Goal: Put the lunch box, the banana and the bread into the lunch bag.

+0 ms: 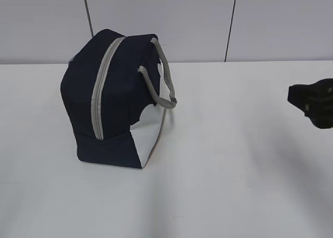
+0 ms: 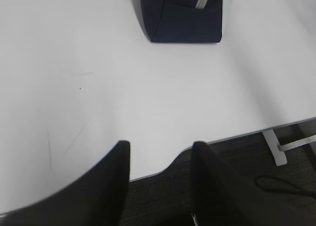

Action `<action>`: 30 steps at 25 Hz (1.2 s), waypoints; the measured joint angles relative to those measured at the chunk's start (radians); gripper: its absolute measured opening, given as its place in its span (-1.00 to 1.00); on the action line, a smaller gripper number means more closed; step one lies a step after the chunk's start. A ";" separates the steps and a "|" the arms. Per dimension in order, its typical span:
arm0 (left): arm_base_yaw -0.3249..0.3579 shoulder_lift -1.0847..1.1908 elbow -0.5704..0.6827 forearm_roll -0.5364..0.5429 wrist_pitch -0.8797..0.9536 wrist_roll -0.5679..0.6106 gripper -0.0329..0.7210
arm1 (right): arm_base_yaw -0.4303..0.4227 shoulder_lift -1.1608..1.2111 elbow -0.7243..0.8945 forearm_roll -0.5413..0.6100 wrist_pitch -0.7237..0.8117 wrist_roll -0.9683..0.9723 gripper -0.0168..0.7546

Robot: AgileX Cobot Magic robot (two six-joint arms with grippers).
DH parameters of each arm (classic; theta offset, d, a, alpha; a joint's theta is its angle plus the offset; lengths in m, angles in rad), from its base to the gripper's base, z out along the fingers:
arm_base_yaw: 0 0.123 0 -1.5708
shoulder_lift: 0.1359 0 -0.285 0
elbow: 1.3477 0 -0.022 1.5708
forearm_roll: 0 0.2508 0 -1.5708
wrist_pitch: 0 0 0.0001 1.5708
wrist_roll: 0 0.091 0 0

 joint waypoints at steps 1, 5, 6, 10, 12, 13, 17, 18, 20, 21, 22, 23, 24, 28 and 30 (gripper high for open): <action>0.000 0.000 0.000 0.000 0.000 0.000 -0.12 | 0.000 0.000 -0.004 0.104 0.032 -0.134 0.28; 0.000 0.000 0.000 0.000 0.000 0.000 -0.14 | 0.000 0.000 -0.054 0.532 0.171 -0.599 0.28; 0.000 0.000 0.000 0.000 0.000 0.000 -0.15 | 0.000 0.000 -0.073 0.632 0.216 -0.722 0.28; 0.000 0.000 0.000 0.000 0.000 0.000 -0.15 | 0.000 -0.017 -0.132 0.925 0.363 -1.090 0.28; 0.000 0.000 0.000 -0.001 0.000 0.000 -0.17 | 0.000 -0.037 -0.145 0.963 0.416 -1.151 0.28; 0.000 0.000 0.000 -0.001 0.000 0.000 -0.18 | 0.000 -0.047 -0.148 0.972 0.439 -1.168 0.28; 0.000 0.000 0.000 -0.001 0.000 0.000 -0.21 | 0.000 -0.081 -0.152 0.979 0.492 -1.184 0.28; 0.000 0.000 0.000 -0.001 0.000 0.000 -0.21 | 0.000 -0.090 -0.152 0.979 0.518 -1.187 0.28; 0.000 0.000 0.000 -0.001 0.000 0.000 -0.21 | 0.000 -0.114 -0.152 0.980 0.581 -1.187 0.28; 0.000 0.000 0.000 -0.001 0.000 0.000 -0.21 | 0.000 -0.127 -0.152 0.980 0.617 -1.187 0.28; 0.000 0.000 0.000 -0.001 0.000 0.000 -0.21 | 0.000 -0.148 -0.152 0.980 0.650 -1.187 0.28; 0.000 0.000 0.000 -0.001 0.000 0.000 -0.21 | -0.002 -0.173 -0.152 0.980 0.673 -1.187 0.28; 0.000 0.000 0.000 -0.001 0.000 0.000 -0.21 | -0.008 -0.198 -0.152 0.982 0.697 -1.187 0.28; 0.000 0.000 0.000 -0.001 0.000 0.000 -0.22 | -0.046 -0.336 -0.152 0.984 0.778 -1.187 0.28; 0.000 0.000 0.000 -0.001 0.000 0.000 -0.24 | -0.065 -0.413 -0.153 0.984 0.824 -1.187 0.28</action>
